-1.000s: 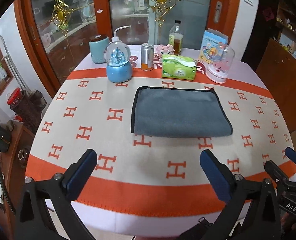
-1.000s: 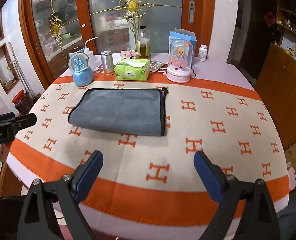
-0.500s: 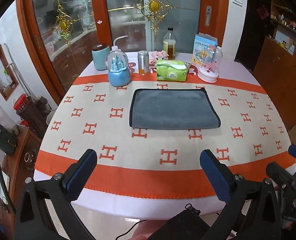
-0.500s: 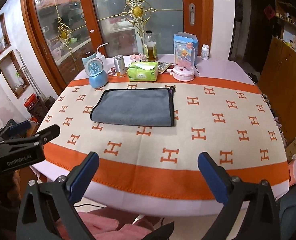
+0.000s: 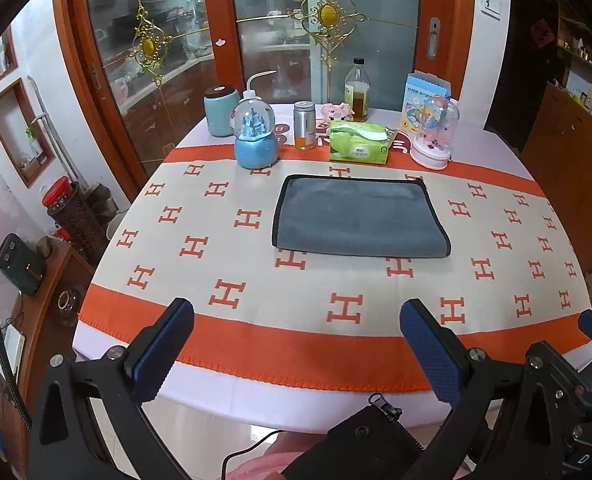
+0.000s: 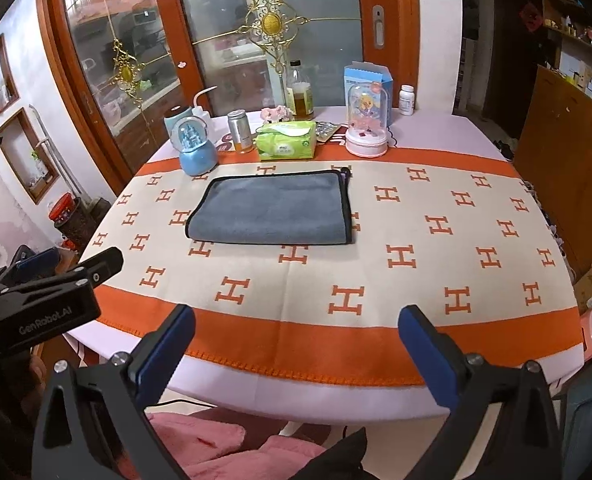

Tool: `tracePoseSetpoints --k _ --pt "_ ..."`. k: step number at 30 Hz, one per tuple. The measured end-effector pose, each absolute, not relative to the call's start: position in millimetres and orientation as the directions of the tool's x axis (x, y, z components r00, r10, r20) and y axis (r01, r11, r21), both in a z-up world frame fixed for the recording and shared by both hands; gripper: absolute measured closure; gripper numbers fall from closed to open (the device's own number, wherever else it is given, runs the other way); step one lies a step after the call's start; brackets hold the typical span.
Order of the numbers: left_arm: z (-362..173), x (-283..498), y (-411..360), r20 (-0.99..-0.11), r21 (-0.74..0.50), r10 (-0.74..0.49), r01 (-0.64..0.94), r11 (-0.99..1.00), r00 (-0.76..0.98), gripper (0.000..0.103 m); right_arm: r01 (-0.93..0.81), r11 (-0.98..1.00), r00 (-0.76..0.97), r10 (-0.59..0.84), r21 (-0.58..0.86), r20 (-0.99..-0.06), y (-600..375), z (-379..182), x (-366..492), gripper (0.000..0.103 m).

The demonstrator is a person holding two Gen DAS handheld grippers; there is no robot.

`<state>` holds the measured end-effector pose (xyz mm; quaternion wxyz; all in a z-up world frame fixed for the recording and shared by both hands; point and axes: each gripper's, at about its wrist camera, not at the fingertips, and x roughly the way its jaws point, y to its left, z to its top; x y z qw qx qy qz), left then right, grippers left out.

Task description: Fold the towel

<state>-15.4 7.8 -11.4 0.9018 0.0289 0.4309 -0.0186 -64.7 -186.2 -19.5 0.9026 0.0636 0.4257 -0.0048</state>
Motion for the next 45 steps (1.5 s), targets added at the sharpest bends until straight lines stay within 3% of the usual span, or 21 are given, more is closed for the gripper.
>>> tracePoseSetpoints --k 45 --pt "-5 -14 -7 -0.756 0.065 -0.007 0.086 0.994 0.654 0.001 0.075 0.991 0.63 0.041 0.112 -0.776 -192 -24 -58 0.0"
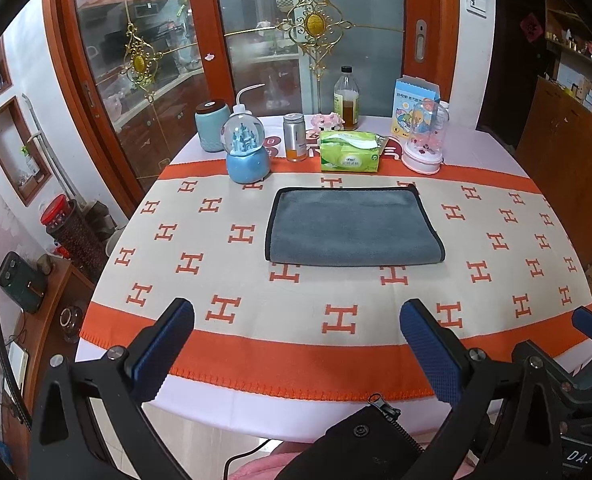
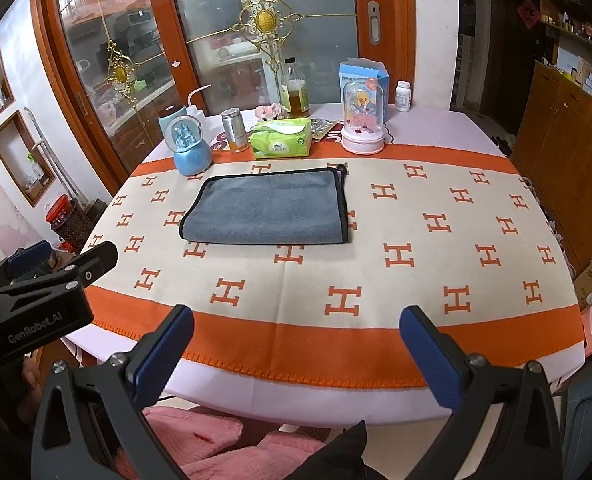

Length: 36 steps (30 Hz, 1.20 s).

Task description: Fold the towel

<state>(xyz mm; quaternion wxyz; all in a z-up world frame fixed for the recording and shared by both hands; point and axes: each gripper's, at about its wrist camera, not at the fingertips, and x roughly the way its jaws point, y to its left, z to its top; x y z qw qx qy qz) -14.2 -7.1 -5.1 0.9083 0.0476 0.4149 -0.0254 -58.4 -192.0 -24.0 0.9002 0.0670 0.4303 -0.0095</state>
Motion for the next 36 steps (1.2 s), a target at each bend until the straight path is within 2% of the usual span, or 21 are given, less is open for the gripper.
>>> tracePoseSetpoints --k 36 --pt "-4 -13 -11 -0.757 0.066 -0.012 0.095 0.993 0.653 0.001 0.081 0.991 0.608 0.033 0.104 -0.793 -191 -36 -58 0.0"
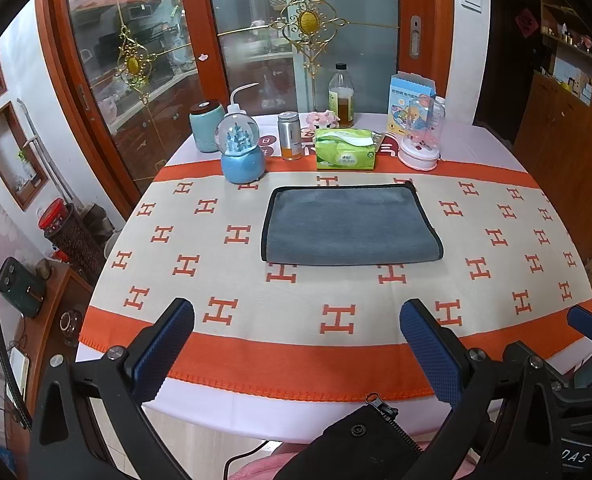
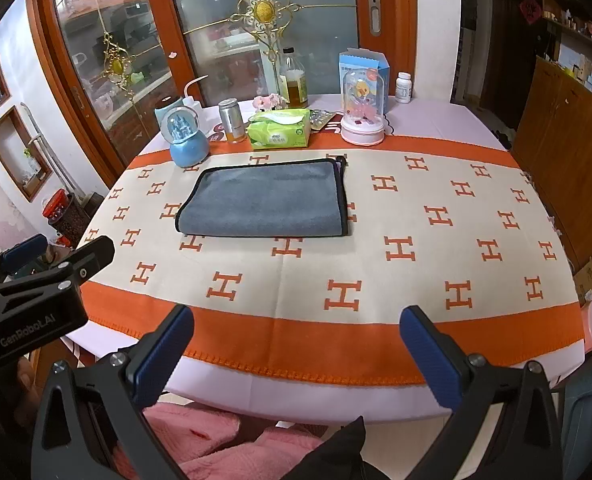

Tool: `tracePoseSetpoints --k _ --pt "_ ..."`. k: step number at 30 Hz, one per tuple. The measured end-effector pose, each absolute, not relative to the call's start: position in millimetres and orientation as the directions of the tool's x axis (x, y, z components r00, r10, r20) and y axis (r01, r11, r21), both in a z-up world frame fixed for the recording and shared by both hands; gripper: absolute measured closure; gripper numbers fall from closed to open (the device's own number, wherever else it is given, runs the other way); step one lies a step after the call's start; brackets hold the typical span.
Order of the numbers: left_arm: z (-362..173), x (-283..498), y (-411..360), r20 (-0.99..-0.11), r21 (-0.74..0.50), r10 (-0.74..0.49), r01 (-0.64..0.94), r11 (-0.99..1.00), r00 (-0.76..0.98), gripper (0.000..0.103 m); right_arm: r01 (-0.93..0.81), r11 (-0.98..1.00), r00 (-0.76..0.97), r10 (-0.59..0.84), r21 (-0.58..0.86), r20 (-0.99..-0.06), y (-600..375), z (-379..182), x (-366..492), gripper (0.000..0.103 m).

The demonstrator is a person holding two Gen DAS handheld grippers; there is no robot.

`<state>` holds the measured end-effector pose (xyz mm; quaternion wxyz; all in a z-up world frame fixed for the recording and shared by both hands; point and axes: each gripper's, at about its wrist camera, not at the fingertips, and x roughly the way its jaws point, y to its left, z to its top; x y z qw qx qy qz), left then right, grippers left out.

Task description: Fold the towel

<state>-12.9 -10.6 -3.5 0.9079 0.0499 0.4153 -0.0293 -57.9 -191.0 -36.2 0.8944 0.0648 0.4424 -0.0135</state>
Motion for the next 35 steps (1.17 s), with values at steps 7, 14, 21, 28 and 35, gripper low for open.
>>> tracePoseSetpoints --k 7,14,21,28,35 --pt "-3.7 -12.7 -11.2 -0.757 0.067 -0.011 0.094 0.993 0.653 0.001 0.081 0.991 0.607 0.034 0.104 -0.794 -192.0 -36.6 -57.0 0.0" --pt "-3.4 -12.4 -12.0 -0.758 0.067 -0.011 0.094 0.993 0.653 0.001 0.081 0.991 0.606 0.034 0.105 -0.795 -192.3 -37.5 -57.8 0.0" --pt "-3.3 -12.4 -12.3 -0.757 0.067 -0.01 0.094 0.993 0.653 0.001 0.082 0.991 0.605 0.033 0.104 -0.795 -192.1 -36.3 -56.4 0.0" --pt "-3.2 -12.2 -12.4 -0.757 0.068 -0.01 0.094 0.993 0.653 0.001 0.082 0.991 0.604 0.034 0.105 -0.796 -191.9 -35.7 -55.8 0.0" --pt "-3.6 -12.3 -12.7 -0.758 0.068 -0.011 0.096 0.993 0.652 0.001 0.082 0.991 0.603 0.033 0.104 -0.797 -191.6 -36.4 -56.3 0.0"
